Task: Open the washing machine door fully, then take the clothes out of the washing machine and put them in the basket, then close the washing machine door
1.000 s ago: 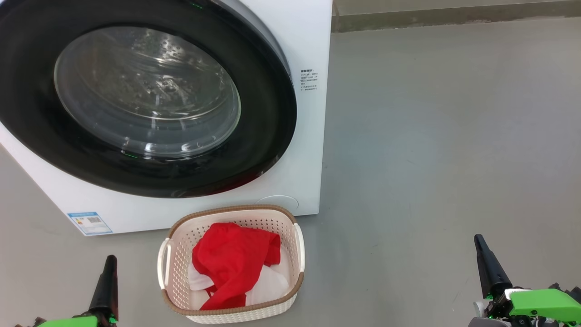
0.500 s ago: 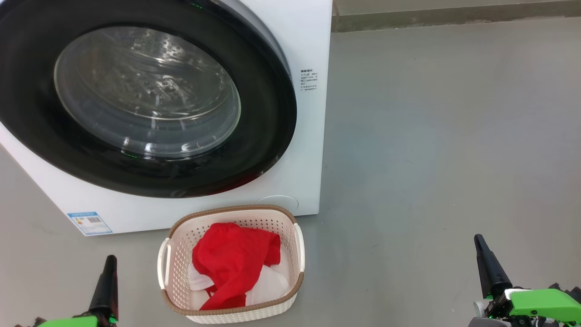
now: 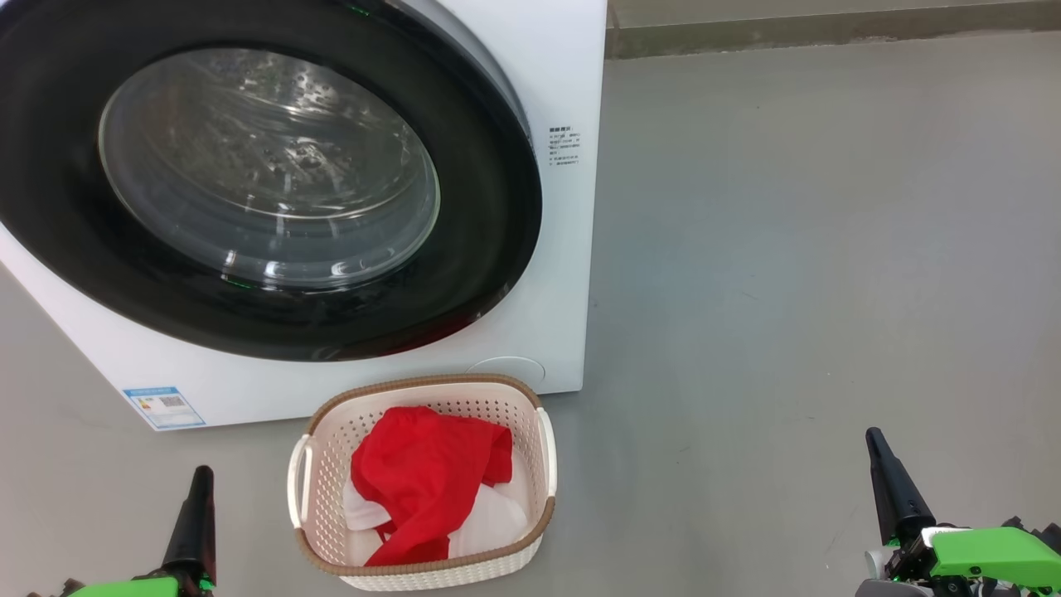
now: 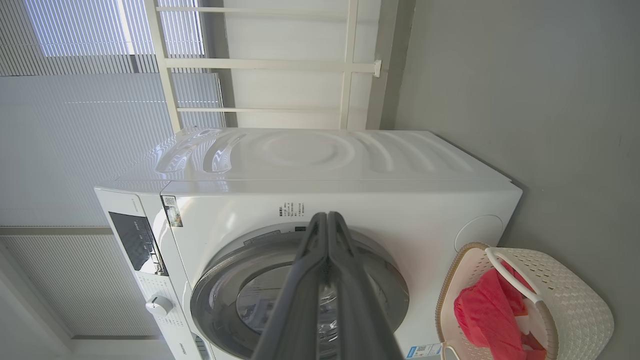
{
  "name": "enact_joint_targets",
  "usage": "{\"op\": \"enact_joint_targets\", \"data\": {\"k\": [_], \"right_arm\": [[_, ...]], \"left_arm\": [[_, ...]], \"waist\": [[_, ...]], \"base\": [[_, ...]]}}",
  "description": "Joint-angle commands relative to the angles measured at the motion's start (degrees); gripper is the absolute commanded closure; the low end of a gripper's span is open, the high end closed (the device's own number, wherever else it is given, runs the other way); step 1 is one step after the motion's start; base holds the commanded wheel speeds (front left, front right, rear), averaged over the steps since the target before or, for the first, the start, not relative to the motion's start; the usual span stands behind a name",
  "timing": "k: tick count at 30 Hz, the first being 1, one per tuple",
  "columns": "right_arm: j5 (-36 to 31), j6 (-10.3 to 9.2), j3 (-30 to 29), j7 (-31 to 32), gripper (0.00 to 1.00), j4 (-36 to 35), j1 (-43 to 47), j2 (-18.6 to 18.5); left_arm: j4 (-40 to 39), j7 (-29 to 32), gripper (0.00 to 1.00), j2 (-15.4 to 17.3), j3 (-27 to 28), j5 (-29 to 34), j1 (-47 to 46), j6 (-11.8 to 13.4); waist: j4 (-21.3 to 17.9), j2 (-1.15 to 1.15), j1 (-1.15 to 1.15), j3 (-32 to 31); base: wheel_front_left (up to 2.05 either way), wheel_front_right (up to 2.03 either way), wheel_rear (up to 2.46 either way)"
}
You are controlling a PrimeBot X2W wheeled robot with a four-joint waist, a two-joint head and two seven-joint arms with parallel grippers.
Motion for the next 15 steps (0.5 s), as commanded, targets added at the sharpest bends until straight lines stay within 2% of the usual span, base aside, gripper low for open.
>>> {"op": "enact_joint_targets", "data": {"k": [1, 15], "right_arm": [[0.2, 0.09, 1.3, 0.4, 1.0, -1.7, -2.2, -0.2], [0.2, 0.09, 1.3, 0.4, 1.0, -1.7, -2.2, -0.2]], "left_arm": [[-1.1, 0.2, 1.0, 0.9, 1.9, -0.2, -2.3, -0.2], [-1.1, 0.2, 1.0, 0.9, 1.9, -0.1, -2.3, -0.2]], "waist": [[0.0, 0.0, 0.0, 0.0], [0.0, 0.0, 0.0, 0.0]], "base": [[0.0, 0.0, 0.0], [0.0, 0.0, 0.0]]}}
